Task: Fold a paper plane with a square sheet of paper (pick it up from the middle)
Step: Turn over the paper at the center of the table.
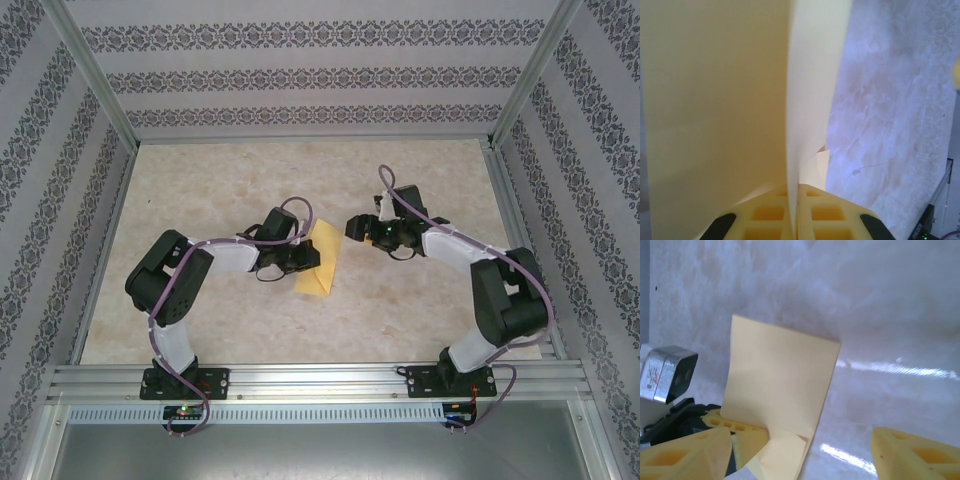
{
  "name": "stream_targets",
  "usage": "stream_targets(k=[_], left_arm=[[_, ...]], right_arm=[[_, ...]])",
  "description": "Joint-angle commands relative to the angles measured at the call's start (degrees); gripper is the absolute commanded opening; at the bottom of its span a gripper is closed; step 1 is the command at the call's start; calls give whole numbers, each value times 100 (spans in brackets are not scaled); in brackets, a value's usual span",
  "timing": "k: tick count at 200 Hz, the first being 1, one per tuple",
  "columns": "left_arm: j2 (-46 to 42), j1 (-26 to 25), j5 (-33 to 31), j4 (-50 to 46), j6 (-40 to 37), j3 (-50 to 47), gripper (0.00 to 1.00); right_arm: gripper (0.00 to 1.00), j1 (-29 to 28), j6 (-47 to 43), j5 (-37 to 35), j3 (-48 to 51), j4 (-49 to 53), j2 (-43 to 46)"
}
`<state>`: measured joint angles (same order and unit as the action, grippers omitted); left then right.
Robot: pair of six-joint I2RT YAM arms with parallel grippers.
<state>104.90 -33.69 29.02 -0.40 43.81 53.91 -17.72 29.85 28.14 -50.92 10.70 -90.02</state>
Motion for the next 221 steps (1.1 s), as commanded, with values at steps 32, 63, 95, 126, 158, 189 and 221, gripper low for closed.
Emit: stream_targets(k=[32, 63, 95, 126, 158, 189, 221], left_arm=[[-928, -247, -1189, -2445, -1343, 1189, 5], [-1130, -313, -2418, -4142, -1786, 2091, 7], [-948, -460, -3932, -5345, -2046, 2946, 7], [-364, -643, -5457, -6131, -2075, 3657, 7], [657, -904, -6744, -6800, -1884, 4402, 7], [1771, -1138, -7434, -7289, -1704, 5154, 7], [2335, -1312, -6855, -6864, -1769, 5412, 7]], right_arm=[[86, 246, -182, -1710, 245, 180, 1127], [88, 418, -64, -1919, 352, 256, 1440], [97, 512, -102, -1836, 528, 157, 1565], [98, 527, -130, -2120, 807, -14, 1795], [98, 580, -136, -2419, 917, 51, 1978], [98, 679, -98, -2517, 919, 176, 1975], [98, 769, -39, -2576, 934, 222, 1920]])
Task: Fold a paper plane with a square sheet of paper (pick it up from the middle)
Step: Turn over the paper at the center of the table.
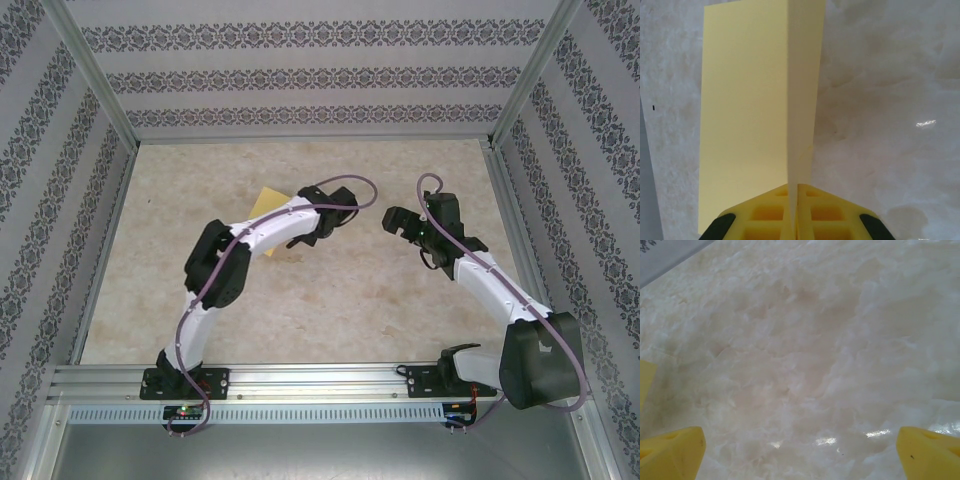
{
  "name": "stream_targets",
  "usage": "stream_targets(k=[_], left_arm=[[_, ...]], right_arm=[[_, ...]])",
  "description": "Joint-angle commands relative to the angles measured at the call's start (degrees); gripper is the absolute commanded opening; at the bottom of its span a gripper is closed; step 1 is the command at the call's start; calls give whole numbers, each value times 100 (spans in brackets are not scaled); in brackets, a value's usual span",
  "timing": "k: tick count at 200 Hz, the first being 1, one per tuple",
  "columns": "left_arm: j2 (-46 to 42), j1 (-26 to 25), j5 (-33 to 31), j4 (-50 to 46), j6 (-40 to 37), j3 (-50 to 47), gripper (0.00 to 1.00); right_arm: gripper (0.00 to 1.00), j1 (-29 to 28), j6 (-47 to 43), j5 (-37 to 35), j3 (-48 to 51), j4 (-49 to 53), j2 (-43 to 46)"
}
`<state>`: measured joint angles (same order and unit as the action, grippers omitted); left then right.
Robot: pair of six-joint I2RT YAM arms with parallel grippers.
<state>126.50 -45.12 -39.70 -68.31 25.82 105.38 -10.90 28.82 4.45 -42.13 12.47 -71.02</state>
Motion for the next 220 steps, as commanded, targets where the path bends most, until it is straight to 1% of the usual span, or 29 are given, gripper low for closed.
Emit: stream_targets(k=[1, 17, 46, 69, 86, 117, 161, 179, 200, 220], left_arm=[[183, -175, 47, -48, 29, 264, 7], [375, -230, 522, 254, 76, 241, 8], [763, -411, 531, 246, 176, 446, 9], [830, -510, 768, 368, 186, 449, 11], [856, -531, 988, 476, 219, 399, 14], [845, -533, 1308, 611, 274, 290, 25], [821, -524, 1653, 777, 274, 173, 32], [712, -523, 1818, 798, 266, 184, 34], [295, -532, 2147, 923, 265, 128, 41], [-213, -529, 2734, 1201, 298, -76, 47]], right_arm=[[98, 87, 67, -212, 56, 49, 20], [98, 153, 119, -206, 66, 46, -15], [98, 227, 154, -168, 73, 58, -47], [98, 270, 160, -155, 52, 80, -94], [98, 293, 198, -146, 38, 89, -116], [98, 334, 239, -137, 29, 159, -100], [98, 393, 284, -90, -12, 261, -27], [98, 404, 284, -82, -64, 350, -5], [98, 409, 267, -83, -145, 479, 82], [98, 413, 234, -49, -212, 552, 158]])
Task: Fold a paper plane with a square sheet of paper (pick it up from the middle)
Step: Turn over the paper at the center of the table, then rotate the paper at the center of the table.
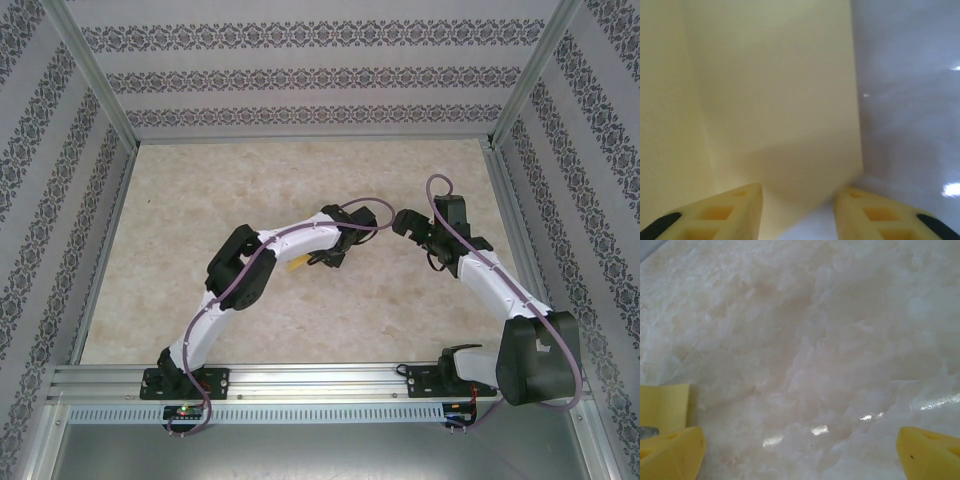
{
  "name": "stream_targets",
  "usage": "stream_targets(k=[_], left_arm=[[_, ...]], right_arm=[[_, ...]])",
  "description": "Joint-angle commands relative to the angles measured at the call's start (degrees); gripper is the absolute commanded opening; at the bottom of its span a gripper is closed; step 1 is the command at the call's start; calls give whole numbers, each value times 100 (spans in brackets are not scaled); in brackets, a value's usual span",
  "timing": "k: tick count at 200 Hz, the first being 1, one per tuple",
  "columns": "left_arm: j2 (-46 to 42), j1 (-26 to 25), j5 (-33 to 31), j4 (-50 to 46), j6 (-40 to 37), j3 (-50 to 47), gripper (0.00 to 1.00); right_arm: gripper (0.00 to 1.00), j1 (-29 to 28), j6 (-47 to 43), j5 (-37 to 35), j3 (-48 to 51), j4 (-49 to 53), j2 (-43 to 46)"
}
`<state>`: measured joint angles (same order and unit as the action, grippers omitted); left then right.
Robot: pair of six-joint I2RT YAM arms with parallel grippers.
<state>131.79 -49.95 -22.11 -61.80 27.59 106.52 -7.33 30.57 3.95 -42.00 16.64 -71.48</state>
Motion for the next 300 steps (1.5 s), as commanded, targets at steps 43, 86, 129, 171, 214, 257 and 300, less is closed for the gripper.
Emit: stream_targets(k=[43, 86, 129, 171, 214, 257, 300], left_arm=[[-2083, 122, 2362, 1523, 331, -1092, 67], [-3517, 715, 3048, 2503, 569, -2472, 82], [-4544, 1779, 3246, 3076, 939, -3823, 86], [-4465, 2529, 3907, 3664, 1018, -4486, 84], [-4047, 2784, 4245, 4061, 1007, -4626, 77], [-3775, 2822, 4397, 4290, 1044, -4614, 69], [-3700, 2820, 4491, 4428, 1049, -4664, 60]], right_arm=[[98, 44, -18, 813, -452, 303, 66], [98, -616, 103, 1510, -677, 199, -352], [98, -1924, 1099, 1831, -797, -703, -1088], [95, -2779, 2249, 1641, -775, -1934, -2014], [74, -3177, 2994, 1300, -397, -2738, -2203], [50, -3388, 3658, 1122, -184, -3234, -2410], [29, -3392, 3910, 1081, 100, -3444, -2278]])
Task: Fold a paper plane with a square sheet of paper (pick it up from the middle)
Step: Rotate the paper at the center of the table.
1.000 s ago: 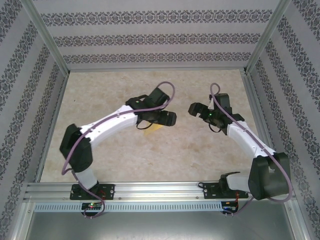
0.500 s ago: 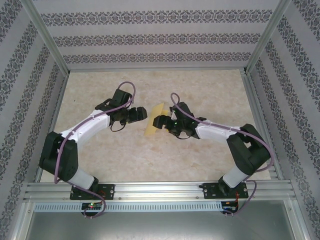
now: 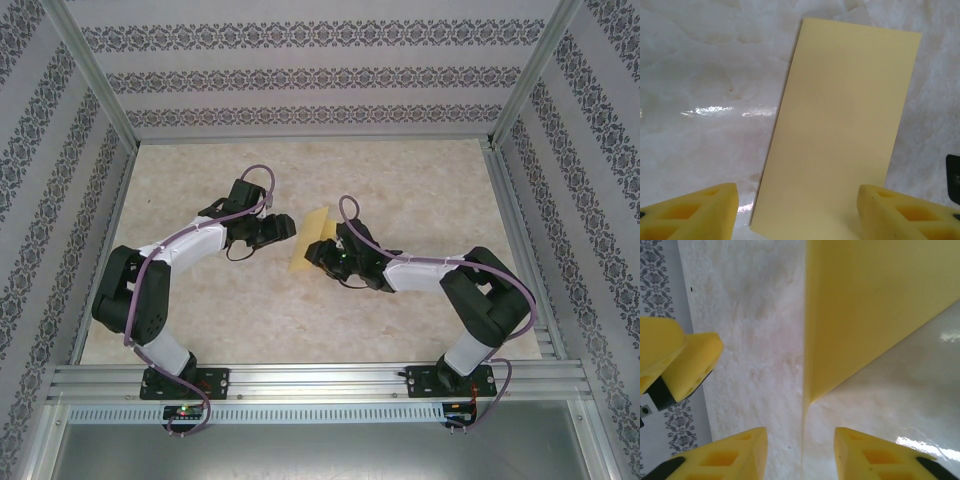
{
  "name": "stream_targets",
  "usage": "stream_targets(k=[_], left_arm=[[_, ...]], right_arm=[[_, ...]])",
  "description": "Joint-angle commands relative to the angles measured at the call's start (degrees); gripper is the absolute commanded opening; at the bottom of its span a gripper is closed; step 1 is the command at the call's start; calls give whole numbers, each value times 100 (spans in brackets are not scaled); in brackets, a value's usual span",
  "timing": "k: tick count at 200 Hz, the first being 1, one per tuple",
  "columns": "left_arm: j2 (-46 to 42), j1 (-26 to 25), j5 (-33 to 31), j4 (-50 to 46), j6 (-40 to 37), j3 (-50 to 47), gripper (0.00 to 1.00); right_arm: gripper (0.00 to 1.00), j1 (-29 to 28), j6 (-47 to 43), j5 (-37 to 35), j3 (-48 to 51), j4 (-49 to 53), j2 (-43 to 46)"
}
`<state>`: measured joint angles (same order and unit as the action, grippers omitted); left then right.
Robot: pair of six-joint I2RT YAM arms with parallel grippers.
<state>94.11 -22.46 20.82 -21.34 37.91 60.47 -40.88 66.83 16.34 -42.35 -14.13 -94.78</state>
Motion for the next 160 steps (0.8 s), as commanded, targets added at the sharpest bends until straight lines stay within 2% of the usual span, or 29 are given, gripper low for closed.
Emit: stream_targets(k=[1, 13, 22, 31, 51, 82, 113, 160], left_arm=[[70, 72, 205, 388, 21, -60, 60], [114, 70, 338, 456, 2, -61, 56], [143, 69, 447, 532, -13, -74, 53], [165, 74, 565, 614, -33, -85, 50], [235, 63, 866, 804, -103, -117, 44], [399, -28, 1361, 1124, -188, -176, 39], [684, -222, 1473, 1218, -279, -146, 34], [1066, -379, 1626, 1340, -267, 14, 30]], right_arm=[[28, -35, 290, -149, 141, -364, 50], [12, -39, 322, -47, 166, -419, 56], [4, -17, 295, 48, 174, -399, 48], [0, 30, 234, 131, 179, -339, 51], [0, 209, -148, 478, 118, 86, 137], [0, 668, -1309, 1549, -156, 1357, 227], [0, 1065, -2195, 2338, -232, 2210, 208], [0, 1421, -2705, 2485, -381, 2635, 206]])
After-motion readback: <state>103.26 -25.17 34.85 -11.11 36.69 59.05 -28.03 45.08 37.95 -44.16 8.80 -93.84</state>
